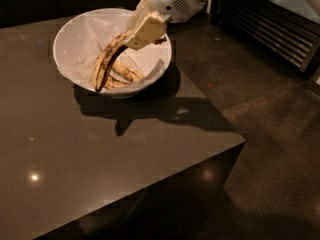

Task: Pick banana from white bowl

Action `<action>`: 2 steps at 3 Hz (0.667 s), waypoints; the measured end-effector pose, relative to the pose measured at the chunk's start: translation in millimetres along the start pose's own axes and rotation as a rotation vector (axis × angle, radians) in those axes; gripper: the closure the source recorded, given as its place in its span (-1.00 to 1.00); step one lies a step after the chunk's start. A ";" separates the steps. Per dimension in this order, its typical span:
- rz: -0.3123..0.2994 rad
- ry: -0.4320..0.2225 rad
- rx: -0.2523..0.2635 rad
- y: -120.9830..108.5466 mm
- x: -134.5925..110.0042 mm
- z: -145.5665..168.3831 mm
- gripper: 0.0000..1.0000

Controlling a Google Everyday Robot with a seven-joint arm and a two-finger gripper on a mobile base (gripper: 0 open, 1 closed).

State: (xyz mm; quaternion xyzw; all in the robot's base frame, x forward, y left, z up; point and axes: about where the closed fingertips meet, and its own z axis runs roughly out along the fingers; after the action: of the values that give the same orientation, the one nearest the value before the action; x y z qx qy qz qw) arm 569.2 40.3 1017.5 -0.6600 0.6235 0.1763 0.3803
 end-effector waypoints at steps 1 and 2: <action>0.062 -0.034 0.039 35.5 1.2 -14.7 1.00; 0.108 -0.039 0.073 67.2 2.5 -25.1 1.00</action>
Offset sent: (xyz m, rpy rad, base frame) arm -0.1066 -0.0268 -0.0119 0.1028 0.0424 -0.1803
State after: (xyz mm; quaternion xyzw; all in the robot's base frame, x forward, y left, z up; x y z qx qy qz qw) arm 499.2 24.9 1013.1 -0.6076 0.6566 0.1863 0.4062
